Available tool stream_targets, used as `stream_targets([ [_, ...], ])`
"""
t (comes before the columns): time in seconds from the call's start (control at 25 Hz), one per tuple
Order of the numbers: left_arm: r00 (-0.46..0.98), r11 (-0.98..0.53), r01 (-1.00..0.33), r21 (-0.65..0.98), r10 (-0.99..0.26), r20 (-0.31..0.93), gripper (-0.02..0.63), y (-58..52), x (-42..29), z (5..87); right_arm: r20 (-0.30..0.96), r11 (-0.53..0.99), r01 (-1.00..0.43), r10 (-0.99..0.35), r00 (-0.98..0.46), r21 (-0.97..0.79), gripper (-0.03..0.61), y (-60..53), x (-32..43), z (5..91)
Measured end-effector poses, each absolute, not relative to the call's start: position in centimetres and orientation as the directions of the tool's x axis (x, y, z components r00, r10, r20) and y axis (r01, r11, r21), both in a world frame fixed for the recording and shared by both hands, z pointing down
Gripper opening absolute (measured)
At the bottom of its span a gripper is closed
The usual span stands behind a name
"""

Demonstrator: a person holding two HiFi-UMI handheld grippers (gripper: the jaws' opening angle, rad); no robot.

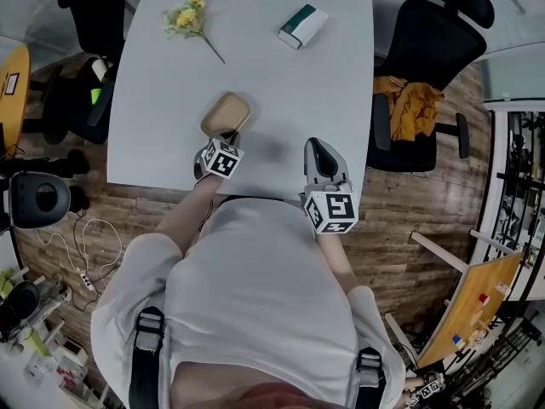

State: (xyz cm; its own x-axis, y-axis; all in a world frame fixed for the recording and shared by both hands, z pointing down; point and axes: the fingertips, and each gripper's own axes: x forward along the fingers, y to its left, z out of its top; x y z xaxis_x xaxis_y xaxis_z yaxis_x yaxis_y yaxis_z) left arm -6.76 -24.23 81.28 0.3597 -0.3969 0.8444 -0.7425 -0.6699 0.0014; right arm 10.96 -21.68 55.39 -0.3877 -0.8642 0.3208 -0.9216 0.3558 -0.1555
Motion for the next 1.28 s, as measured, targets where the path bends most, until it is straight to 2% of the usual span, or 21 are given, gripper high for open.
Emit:
stream_targets([
  [0.8, 0.366, -0.665, -0.746, -0.015, -0.429, 0.826, 0.028, -24.4, -6.8, 80.3, 0.312, 0.351, -0.922, -0.869, -0.385, -0.163, 0.02, -21.4, 11.2, 55.1],
  [1.28, 0.38, -0.643, -0.765, -0.04, -0.501, 0.778, 0.028, -24.4, -6.8, 77.5, 0.289, 0.364, -0.918, -0.872, -0.395, -0.158, 0.02, -20.4, 11.0, 54.4],
])
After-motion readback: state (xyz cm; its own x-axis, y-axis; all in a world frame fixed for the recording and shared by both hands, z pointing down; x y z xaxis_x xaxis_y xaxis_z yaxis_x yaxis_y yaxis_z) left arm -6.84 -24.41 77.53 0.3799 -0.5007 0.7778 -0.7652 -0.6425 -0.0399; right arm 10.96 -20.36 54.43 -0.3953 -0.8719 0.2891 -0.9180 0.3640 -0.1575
